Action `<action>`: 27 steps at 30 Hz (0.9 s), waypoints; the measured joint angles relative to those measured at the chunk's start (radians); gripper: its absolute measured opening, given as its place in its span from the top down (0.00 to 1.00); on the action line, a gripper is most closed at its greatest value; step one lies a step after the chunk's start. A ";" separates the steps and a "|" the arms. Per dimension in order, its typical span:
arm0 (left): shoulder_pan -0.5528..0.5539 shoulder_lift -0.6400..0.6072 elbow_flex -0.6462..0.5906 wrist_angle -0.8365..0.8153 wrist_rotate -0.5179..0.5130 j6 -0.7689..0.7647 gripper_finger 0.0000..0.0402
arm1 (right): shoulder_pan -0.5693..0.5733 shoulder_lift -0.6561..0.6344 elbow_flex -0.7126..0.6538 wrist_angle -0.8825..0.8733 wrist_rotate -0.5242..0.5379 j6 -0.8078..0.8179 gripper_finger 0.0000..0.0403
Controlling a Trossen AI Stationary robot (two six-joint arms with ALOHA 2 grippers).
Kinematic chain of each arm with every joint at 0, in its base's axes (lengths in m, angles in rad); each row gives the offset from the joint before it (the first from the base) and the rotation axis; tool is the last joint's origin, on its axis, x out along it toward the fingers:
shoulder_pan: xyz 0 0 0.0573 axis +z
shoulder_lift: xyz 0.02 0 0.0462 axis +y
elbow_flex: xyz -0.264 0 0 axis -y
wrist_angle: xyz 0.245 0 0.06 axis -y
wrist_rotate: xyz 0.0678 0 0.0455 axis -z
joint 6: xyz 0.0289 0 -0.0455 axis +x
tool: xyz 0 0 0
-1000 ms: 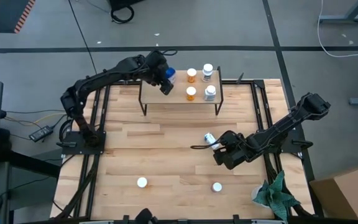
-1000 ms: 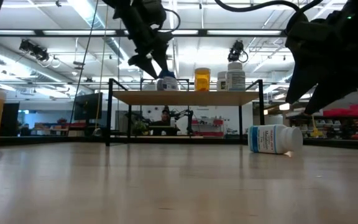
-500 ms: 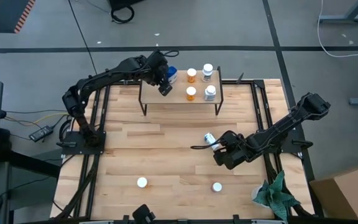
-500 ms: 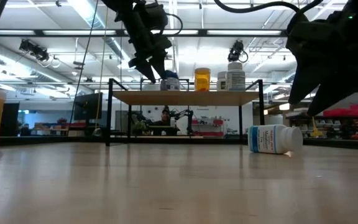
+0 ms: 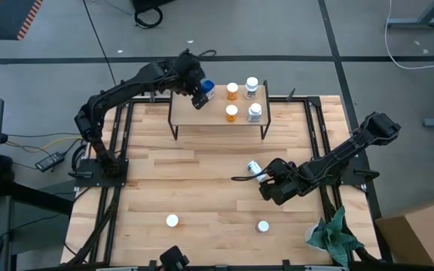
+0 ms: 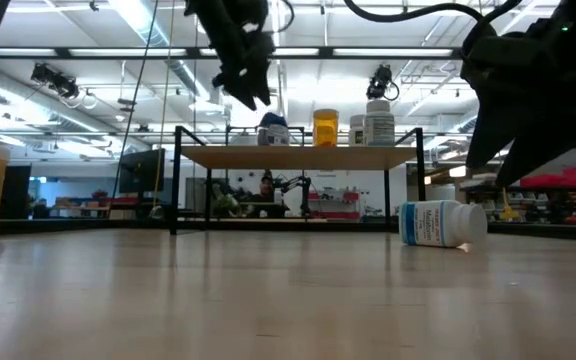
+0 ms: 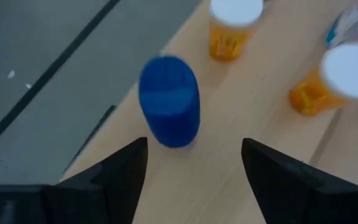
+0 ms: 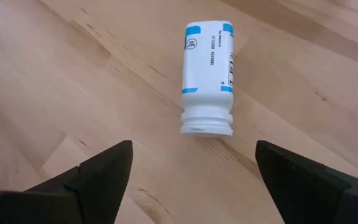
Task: Pick and place medicine bottles onto shelf by color
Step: Put the white blue medicine bottle on the shelf
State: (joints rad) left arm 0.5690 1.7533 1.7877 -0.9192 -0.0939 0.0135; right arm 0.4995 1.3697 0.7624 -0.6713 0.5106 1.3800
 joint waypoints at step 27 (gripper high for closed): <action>-0.179 -0.002 0.322 -0.268 -0.014 -0.133 0.33 | -0.048 0.259 0.000 0.121 0.065 -0.098 0.13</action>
State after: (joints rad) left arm 0.3896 1.7514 2.1098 -1.1875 -0.1078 -0.1198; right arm 0.4515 1.6289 0.7624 -0.5500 0.5755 1.2823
